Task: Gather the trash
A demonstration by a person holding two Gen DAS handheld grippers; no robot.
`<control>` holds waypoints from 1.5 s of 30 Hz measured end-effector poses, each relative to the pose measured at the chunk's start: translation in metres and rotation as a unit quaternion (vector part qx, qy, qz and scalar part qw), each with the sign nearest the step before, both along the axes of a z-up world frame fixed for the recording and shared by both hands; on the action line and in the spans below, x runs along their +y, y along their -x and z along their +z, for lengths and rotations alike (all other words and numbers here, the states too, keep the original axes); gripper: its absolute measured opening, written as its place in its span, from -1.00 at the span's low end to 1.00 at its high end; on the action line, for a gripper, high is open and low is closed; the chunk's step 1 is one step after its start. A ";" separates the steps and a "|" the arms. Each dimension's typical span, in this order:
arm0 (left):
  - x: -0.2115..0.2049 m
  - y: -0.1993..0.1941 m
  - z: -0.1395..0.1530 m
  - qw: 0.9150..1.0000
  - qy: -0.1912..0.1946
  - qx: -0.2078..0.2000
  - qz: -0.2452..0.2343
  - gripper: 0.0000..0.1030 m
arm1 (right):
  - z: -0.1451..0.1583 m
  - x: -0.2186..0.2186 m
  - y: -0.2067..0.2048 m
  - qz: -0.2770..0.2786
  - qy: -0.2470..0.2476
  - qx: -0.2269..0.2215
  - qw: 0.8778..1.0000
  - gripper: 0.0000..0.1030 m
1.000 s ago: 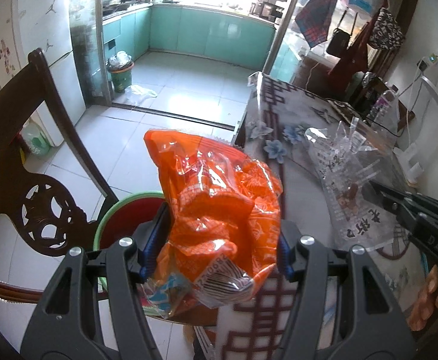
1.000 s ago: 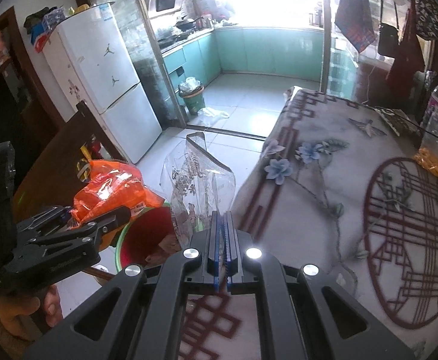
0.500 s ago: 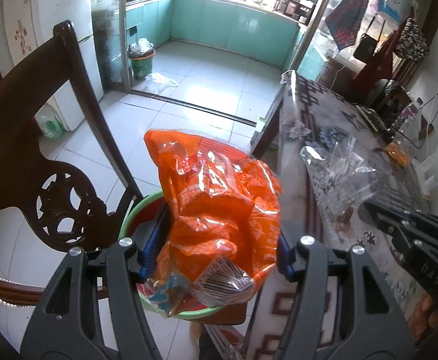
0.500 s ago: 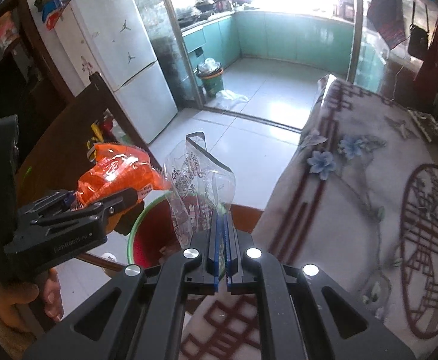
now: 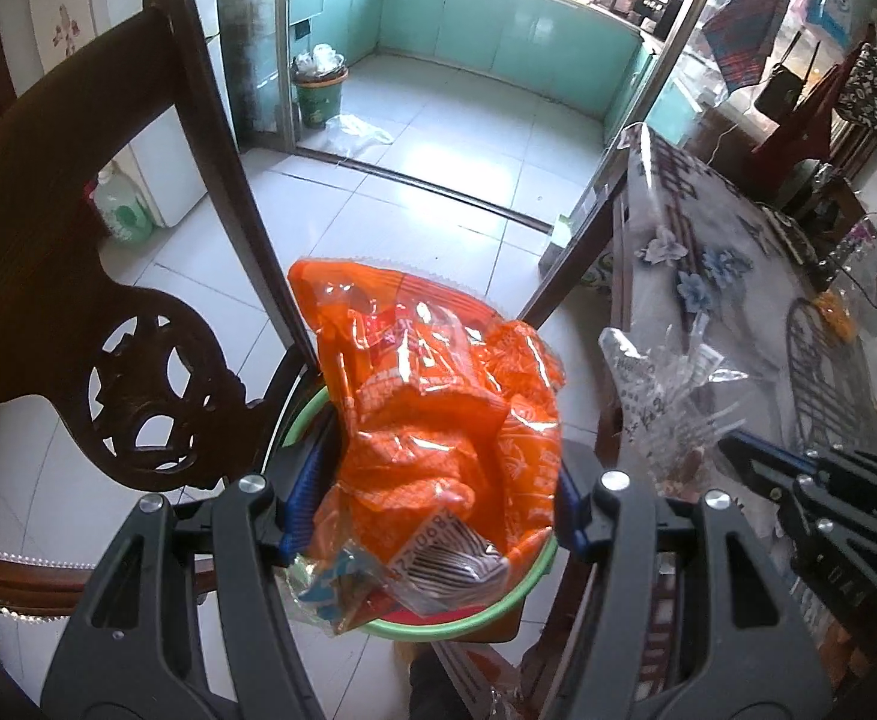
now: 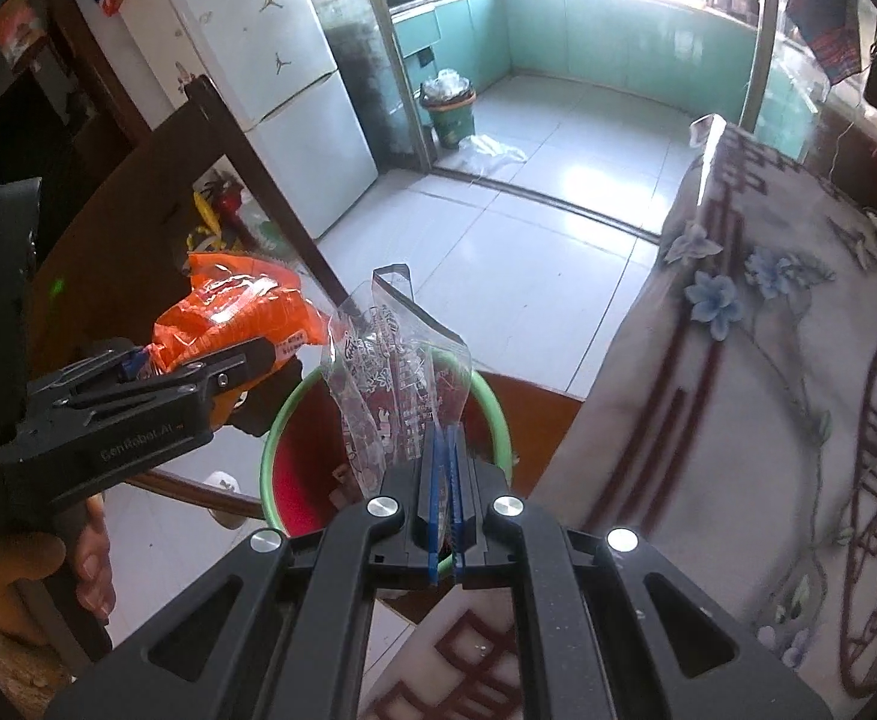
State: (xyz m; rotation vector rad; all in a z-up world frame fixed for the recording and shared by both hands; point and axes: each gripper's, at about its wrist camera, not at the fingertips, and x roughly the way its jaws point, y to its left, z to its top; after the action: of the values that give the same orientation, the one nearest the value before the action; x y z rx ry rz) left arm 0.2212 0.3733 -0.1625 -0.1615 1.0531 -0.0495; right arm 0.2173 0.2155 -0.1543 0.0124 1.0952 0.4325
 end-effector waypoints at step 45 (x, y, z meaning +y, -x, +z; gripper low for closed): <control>-0.091 0.037 0.080 0.989 -0.035 -0.143 0.000 0.90 | 0.091 -0.142 0.059 -0.103 -0.026 -0.189 0.976 0.86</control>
State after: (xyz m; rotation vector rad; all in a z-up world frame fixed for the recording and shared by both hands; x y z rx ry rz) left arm 0.1838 0.2820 -0.0820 -0.0876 0.7678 -0.0340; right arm 0.1581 0.0736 -0.0632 0.0860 0.6994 0.2617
